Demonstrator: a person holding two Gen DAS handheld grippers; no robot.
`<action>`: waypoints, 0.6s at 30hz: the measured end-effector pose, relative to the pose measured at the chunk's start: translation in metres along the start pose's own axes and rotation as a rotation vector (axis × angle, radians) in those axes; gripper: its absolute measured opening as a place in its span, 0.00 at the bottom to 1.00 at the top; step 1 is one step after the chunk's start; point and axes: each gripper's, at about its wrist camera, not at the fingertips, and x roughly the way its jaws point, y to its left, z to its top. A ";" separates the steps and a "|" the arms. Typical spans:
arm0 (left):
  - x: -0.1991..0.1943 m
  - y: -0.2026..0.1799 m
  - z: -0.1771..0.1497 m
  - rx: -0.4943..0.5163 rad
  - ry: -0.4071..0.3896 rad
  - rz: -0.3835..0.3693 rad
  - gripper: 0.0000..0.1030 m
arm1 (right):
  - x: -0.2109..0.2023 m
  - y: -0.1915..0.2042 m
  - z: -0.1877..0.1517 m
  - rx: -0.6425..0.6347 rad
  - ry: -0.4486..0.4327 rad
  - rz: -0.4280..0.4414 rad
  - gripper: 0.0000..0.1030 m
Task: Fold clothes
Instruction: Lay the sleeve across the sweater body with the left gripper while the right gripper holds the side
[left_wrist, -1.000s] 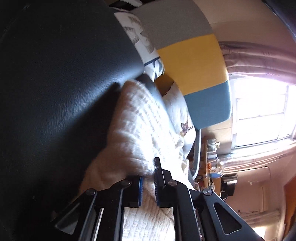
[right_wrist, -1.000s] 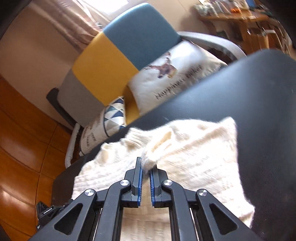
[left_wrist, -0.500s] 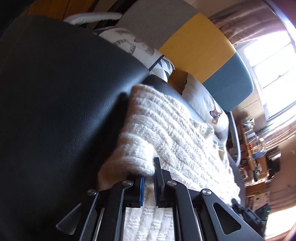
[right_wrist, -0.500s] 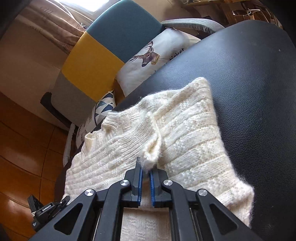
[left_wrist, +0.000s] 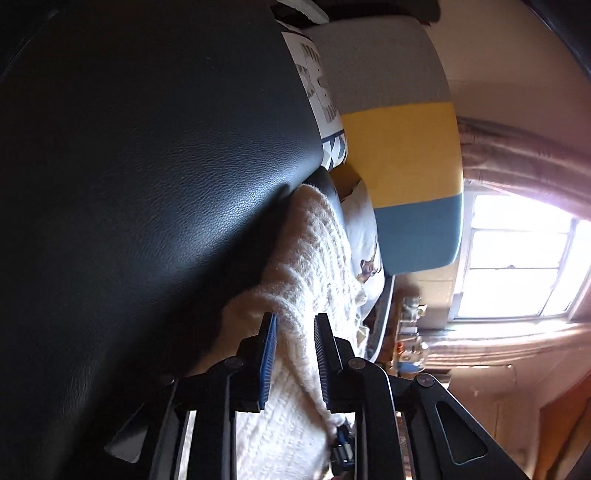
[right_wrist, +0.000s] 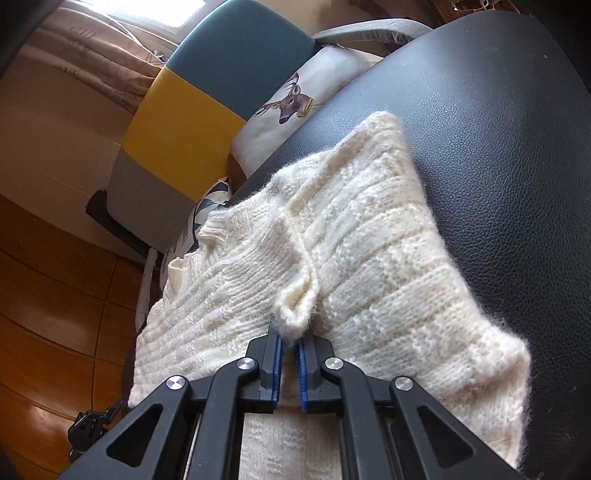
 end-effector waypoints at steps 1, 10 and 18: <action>-0.003 0.001 -0.004 -0.013 -0.005 -0.006 0.23 | 0.000 0.000 0.000 0.001 -0.001 0.001 0.05; 0.029 -0.012 -0.010 -0.078 -0.012 0.015 0.47 | 0.001 0.001 -0.001 -0.013 -0.007 0.004 0.05; 0.032 -0.033 0.007 0.096 -0.179 0.156 0.06 | 0.003 0.009 -0.003 -0.097 -0.009 -0.034 0.06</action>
